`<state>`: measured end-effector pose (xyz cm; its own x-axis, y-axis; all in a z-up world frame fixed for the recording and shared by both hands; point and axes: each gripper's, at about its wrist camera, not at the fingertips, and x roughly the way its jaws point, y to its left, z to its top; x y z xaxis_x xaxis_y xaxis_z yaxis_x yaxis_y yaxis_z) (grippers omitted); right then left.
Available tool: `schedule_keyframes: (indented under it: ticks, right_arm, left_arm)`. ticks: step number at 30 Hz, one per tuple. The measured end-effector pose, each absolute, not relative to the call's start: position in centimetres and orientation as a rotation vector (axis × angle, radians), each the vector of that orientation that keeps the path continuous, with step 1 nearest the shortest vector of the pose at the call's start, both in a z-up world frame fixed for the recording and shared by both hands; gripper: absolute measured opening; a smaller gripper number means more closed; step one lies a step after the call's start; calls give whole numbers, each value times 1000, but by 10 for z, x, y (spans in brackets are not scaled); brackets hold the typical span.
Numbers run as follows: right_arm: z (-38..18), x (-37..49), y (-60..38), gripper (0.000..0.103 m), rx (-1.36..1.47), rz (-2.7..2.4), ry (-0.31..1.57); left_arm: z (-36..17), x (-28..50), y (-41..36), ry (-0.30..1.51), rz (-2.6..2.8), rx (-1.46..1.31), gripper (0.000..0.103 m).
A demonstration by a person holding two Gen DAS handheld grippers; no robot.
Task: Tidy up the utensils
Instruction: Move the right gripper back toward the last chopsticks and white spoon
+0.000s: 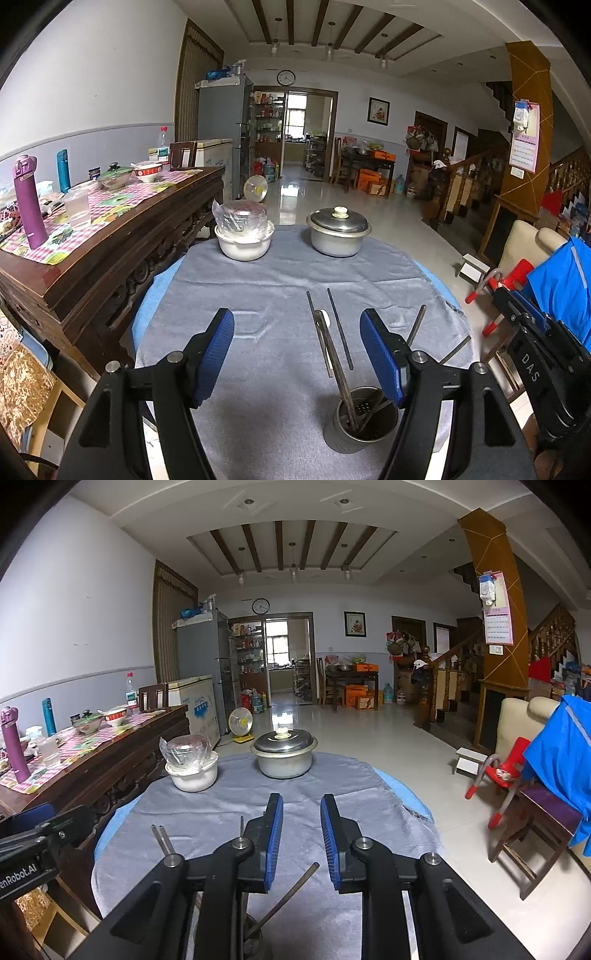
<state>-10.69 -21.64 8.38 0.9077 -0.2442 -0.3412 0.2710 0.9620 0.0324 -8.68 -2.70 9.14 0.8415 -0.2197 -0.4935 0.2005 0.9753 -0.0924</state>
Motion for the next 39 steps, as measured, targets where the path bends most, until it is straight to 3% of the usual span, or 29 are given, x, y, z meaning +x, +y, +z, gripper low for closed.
schedule_keyframes:
  ticks: [31, 34, 36, 39]
  right_arm:
    - [94, -100, -252, 25, 151, -327, 350]
    - [96, -95, -274, 34, 182, -367, 348]
    - [93, -91, -291, 46, 197, -411, 351]
    - [85, -84, -316, 47, 216, -457, 370]
  left_arm:
    - [84, -50, 11, 541, -97, -76, 72]
    - [80, -38, 23, 540, -49, -79, 73]
    - [75, -28, 31, 547, -17, -72, 74]
    - [62, -8, 42, 569, 38, -61, 75]
